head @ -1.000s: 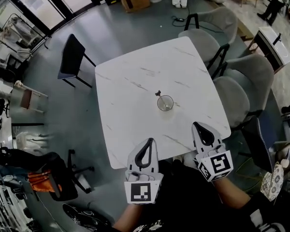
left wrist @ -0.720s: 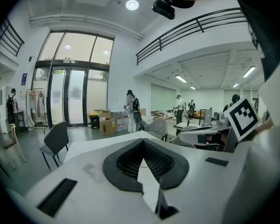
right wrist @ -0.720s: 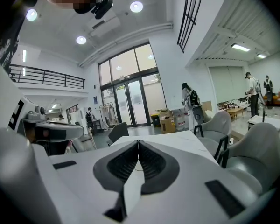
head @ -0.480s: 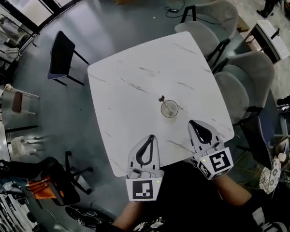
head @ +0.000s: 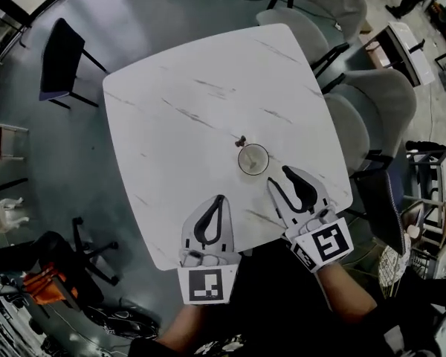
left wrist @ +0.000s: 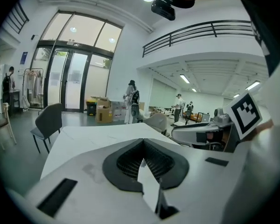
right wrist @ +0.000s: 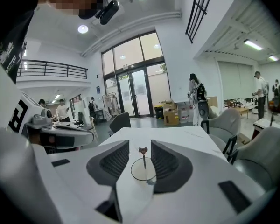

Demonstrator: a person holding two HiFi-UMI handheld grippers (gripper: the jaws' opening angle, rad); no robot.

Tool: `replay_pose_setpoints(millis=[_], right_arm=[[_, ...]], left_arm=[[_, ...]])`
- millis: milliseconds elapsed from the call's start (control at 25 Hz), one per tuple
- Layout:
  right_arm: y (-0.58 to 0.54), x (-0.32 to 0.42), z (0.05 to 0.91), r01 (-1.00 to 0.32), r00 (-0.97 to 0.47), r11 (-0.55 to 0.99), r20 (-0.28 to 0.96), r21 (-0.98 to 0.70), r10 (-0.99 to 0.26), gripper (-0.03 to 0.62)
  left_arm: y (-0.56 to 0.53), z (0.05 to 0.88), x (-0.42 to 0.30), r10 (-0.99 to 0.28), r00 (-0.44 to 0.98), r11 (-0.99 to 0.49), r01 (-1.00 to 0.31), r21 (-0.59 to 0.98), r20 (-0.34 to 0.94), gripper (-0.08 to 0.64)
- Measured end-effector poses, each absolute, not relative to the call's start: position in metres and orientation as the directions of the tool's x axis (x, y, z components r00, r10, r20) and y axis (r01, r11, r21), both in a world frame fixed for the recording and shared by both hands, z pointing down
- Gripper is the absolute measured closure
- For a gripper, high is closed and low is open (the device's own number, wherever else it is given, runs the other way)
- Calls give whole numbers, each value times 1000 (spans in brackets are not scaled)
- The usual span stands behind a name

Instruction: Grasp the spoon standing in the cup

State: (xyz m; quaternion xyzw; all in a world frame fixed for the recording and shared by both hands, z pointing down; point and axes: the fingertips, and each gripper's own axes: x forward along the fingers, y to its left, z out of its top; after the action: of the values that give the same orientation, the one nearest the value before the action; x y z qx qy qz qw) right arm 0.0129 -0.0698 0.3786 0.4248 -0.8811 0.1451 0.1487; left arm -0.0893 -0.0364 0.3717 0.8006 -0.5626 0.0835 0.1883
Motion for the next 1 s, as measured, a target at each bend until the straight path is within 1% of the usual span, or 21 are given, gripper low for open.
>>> replay_pose_setpoints(millis=[160,240,320,400,520,600,720,880,1000], right_arm=[[-77,8,403,-745,-623,661,444,-86,-644,381],[-91,0,405,-710,-652,702,423,-51,-629,376],[-103,-8,404,-691,-676,721,396,-48,-621,370],[-109,-14,407,-673,-692,738,396,-48,-604,367],[-118,-22,425,-635,-704,769,468,-79,-534,341],[-128,-29,434,-601,-723,795,484,-87,-493,327],[-137,-37,443,-571,-728,817,509,-81,-459,321],[-141,-53,452,-532,-740,839,544,-113,-396,319],[-146,-60,463,-536,-720,838,577,-108,-386,319]], left_arm=[[-48,390,-84,-858,330,-269,-941,203,393,551],[-59,397,-82,-863,313,-247,-946,209,396,551],[-65,402,-83,-867,292,-217,-951,222,404,551],[-67,409,-85,-861,282,-200,-953,227,423,551],[-77,419,-85,-855,283,-215,-956,200,434,551],[-86,422,-87,-864,267,-197,-960,201,426,551],[-91,423,-93,-869,245,-173,-964,200,431,551],[-93,425,-102,-869,218,-156,-973,172,444,552],[-92,426,-109,-868,204,-154,-977,145,454,551]])
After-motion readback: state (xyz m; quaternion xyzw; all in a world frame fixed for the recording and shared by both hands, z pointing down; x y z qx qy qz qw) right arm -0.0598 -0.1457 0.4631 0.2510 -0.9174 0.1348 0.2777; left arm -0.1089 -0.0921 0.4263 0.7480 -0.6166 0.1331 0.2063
